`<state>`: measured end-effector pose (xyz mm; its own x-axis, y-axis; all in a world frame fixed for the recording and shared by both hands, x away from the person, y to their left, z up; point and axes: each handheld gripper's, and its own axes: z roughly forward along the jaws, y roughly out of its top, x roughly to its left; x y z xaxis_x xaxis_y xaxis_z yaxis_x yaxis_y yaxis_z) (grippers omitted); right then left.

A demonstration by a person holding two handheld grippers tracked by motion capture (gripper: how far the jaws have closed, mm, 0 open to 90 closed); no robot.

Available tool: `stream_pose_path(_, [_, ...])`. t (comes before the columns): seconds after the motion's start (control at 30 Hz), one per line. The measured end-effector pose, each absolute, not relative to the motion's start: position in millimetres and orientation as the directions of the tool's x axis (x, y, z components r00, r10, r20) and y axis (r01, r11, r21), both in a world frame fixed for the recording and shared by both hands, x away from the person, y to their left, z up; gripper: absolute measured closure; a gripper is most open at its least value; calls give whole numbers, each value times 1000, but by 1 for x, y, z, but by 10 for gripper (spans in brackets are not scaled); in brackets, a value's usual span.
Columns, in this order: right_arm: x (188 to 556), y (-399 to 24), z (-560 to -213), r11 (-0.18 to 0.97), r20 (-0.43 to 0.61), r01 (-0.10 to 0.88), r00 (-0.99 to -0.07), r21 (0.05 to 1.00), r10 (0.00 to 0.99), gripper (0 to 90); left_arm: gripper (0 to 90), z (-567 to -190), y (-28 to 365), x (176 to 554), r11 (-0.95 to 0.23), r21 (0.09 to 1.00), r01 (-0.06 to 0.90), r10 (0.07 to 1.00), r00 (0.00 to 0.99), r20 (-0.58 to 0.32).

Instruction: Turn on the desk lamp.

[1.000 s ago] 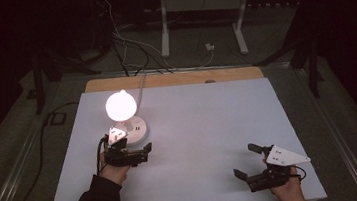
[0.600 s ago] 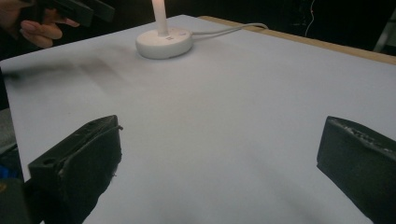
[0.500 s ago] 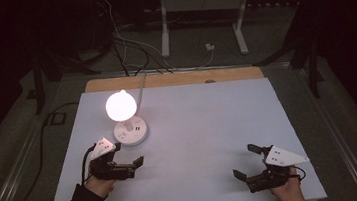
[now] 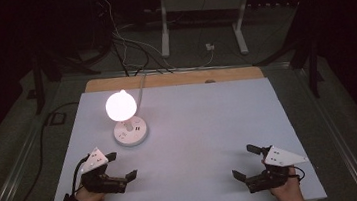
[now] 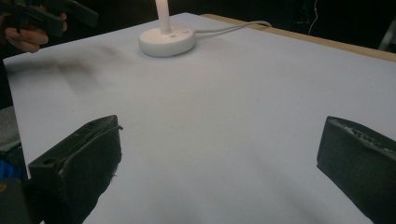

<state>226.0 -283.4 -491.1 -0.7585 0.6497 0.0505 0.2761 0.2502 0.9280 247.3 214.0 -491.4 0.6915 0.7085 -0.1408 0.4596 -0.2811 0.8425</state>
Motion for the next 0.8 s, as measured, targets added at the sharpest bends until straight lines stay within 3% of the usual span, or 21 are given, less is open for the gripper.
stream_pose_path(0.6, [225,-284,-491,249,60,280,-767,927,639,0,4,-508,220,240,-394,821,412,680,732,-41])
stream_pose_path(0.8, [226,-284,-492,249,61,283,-765,926,641,0,4,-508,217,240,-402,821,406,664,747,-44])
